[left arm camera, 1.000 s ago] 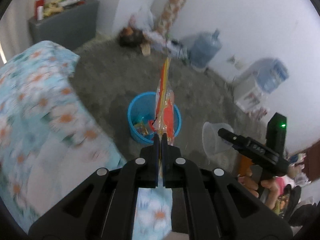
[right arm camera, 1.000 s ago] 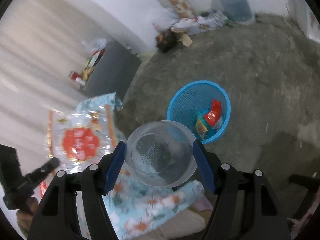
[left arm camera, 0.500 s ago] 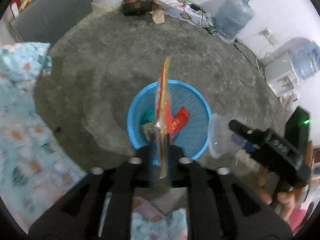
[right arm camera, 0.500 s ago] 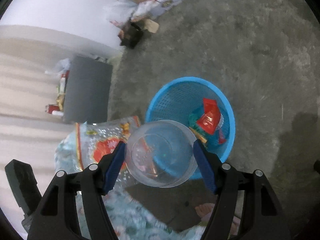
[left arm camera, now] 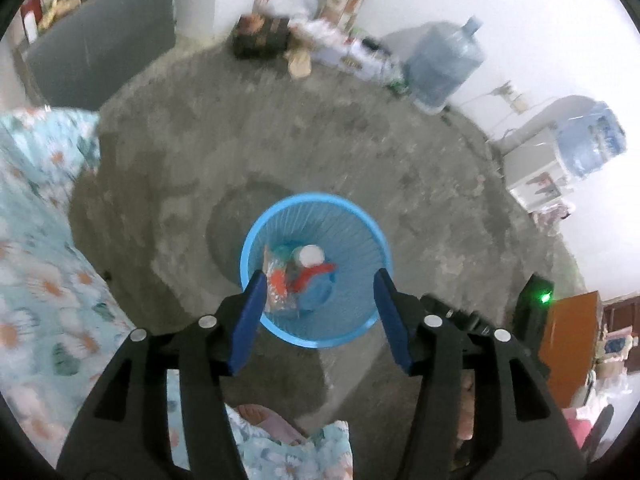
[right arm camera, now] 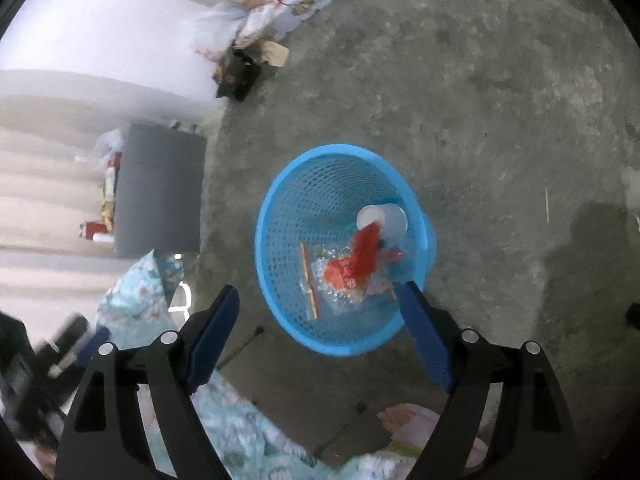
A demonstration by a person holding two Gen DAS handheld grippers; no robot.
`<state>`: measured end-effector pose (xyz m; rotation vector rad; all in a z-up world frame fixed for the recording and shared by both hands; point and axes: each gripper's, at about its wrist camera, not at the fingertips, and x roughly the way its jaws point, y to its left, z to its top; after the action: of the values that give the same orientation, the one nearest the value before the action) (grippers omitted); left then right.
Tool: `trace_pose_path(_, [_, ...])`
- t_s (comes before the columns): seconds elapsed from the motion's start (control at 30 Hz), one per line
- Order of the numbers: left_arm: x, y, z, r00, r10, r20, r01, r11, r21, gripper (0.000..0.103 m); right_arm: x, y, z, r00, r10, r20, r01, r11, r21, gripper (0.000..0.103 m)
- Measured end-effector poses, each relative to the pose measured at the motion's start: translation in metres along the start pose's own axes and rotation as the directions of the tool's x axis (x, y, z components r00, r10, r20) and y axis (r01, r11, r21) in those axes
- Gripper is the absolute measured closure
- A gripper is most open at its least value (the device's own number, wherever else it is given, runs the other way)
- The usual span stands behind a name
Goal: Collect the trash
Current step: 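Open both tools to drop the packaging and cup into the wastebasket, then move both tools back over the bed toward the white tissue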
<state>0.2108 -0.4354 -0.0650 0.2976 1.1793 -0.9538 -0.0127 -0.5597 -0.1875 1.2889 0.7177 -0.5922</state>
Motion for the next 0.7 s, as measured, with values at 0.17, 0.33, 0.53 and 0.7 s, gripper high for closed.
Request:
trace_pose_path(0.17, [-0.092, -0.008, -0.017, 0.994, -0.031, 0.109, 0.028, 0.999, 0.024, 0.032, -0.031, 0.031, -0.038, 0.999, 0.016, -0.028, -0.020, 0.993, -0.120, 0.023])
trace_pose_path(0.33, [-0.178, -0.001, -0.059, 0.973, -0.038, 0.227, 0.034, 0.999, 0.019, 0.022, -0.052, 0.080, -0.083, 0.992, 0.068, -0.106, -0.095, 0.956, -0.277, 0.023])
trace_pose_path(0.53, [-0.255, 0.020, -0.134, 0.940, 0.023, 0.339, -0.020, 1.000, -0.014, 0.020, -0.089, 0.134, -0.124, 0.974, 0.151, -0.168, -0.208, 0.887, -0.411, 0.023])
trace_pose_path(0.7, [-0.300, 0.053, -0.211, 0.902, 0.133, 0.411, -0.111, 0.991, -0.075, 0.019, -0.112, 0.167, -0.155, 0.946, 0.216, -0.241, -0.310, 0.821, -0.480, 0.023])
